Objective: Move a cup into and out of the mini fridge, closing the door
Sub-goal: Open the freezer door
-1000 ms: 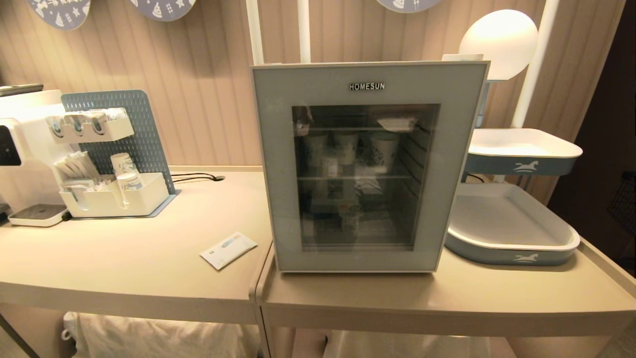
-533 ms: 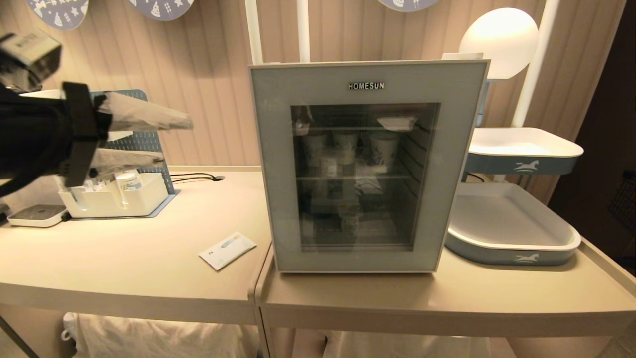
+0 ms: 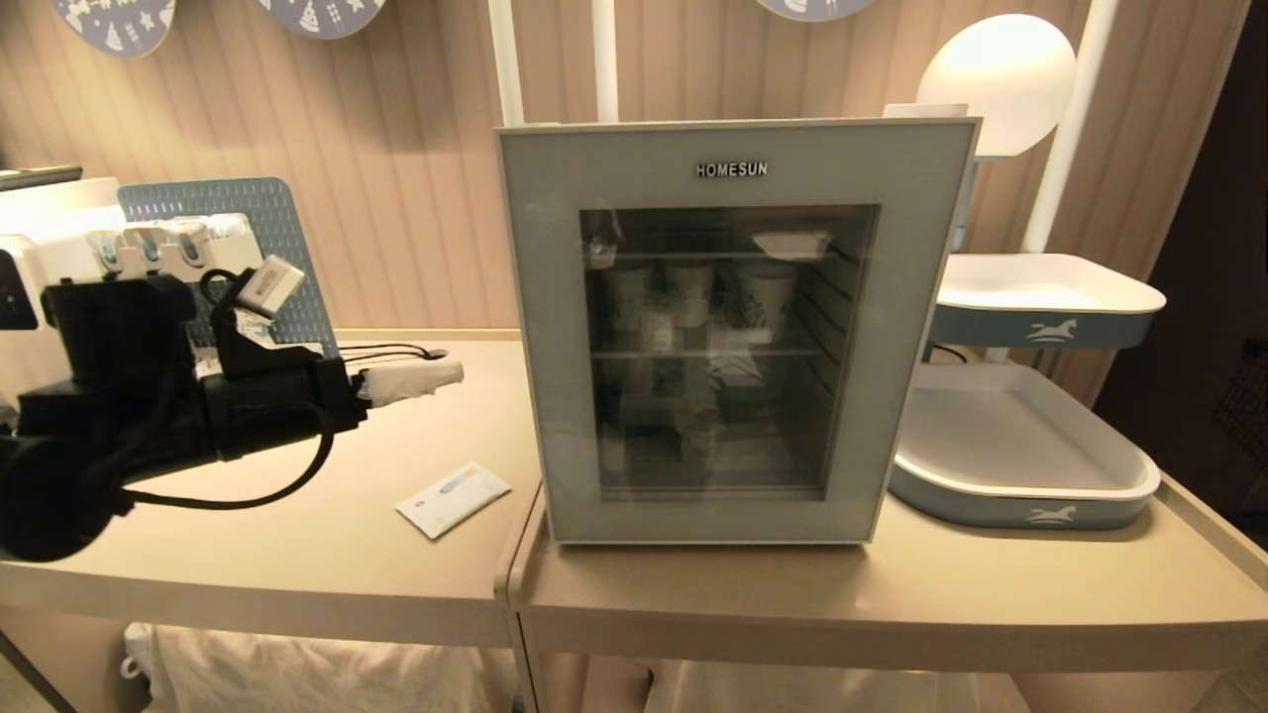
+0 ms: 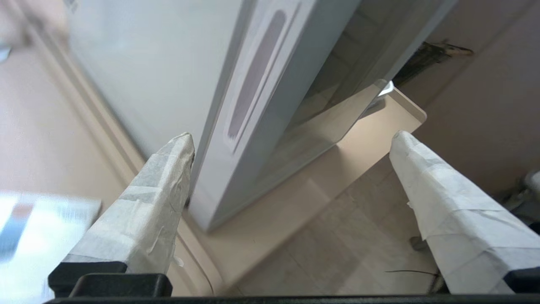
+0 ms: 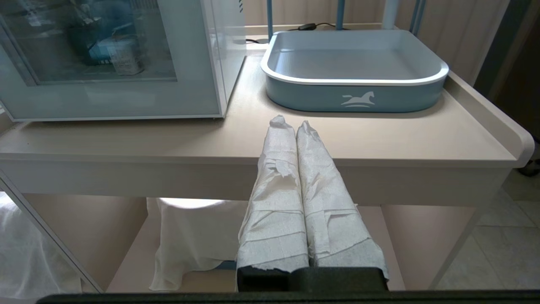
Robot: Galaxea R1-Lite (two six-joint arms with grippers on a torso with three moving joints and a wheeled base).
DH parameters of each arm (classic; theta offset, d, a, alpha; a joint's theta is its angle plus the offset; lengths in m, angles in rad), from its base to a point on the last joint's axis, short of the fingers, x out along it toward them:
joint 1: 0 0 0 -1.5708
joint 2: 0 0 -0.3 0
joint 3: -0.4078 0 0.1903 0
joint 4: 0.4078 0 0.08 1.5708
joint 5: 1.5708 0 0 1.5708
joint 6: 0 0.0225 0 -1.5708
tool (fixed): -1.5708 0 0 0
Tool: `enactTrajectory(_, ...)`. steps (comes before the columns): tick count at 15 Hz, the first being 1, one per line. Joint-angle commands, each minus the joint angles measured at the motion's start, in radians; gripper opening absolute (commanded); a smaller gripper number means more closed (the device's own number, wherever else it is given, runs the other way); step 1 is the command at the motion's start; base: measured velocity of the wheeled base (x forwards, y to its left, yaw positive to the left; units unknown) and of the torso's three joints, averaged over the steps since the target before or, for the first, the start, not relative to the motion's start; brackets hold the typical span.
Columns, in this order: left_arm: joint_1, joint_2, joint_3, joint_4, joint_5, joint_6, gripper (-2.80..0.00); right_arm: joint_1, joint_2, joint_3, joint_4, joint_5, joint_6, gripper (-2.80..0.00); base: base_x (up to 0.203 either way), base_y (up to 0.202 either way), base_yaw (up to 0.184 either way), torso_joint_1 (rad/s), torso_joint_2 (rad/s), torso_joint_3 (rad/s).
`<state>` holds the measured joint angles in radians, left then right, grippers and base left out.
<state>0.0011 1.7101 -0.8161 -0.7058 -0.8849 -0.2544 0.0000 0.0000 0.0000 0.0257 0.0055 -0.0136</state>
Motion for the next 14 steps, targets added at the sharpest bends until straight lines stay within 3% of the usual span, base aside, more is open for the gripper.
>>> enactTrajectory(1, -0.037, 0.144, 0.05, -0.292, -0.017, 0.006, 0.0, 0.0, 0.002, 0.0, 0.0, 0.001, 0.0, -2.8, 0.0, 0.0, 0.0, 0.0, 0.0, 0.0)
enactTrajectory(4, -0.118, 0.255, 0.05, -0.559, -0.006, -0.005, 0.0, 0.0, 0.002, 0.0, 0.0, -0.001, 0.001, -2.8, 0.0, 0.0, 0.0, 0.0, 0.0, 0.0)
enactTrajectory(8, -0.167, 0.261, -0.004, -0.578, -0.006, -0.165, 0.0, 0.0, 0.002, 0.0, 0.0, -0.001, 0.003, -2.8, 0.0, 0.0, 0.0, 0.0, 0.0, 0.0)
enactTrajectory(14, -0.198, 0.275, -0.02, -0.578, -0.02, -0.27, 0.0, 0.0, 0.002, 0.0, 0.0, -0.001, 0.003, -2.8, 0.0, 0.0, 0.0, 0.0, 0.0, 0.0)
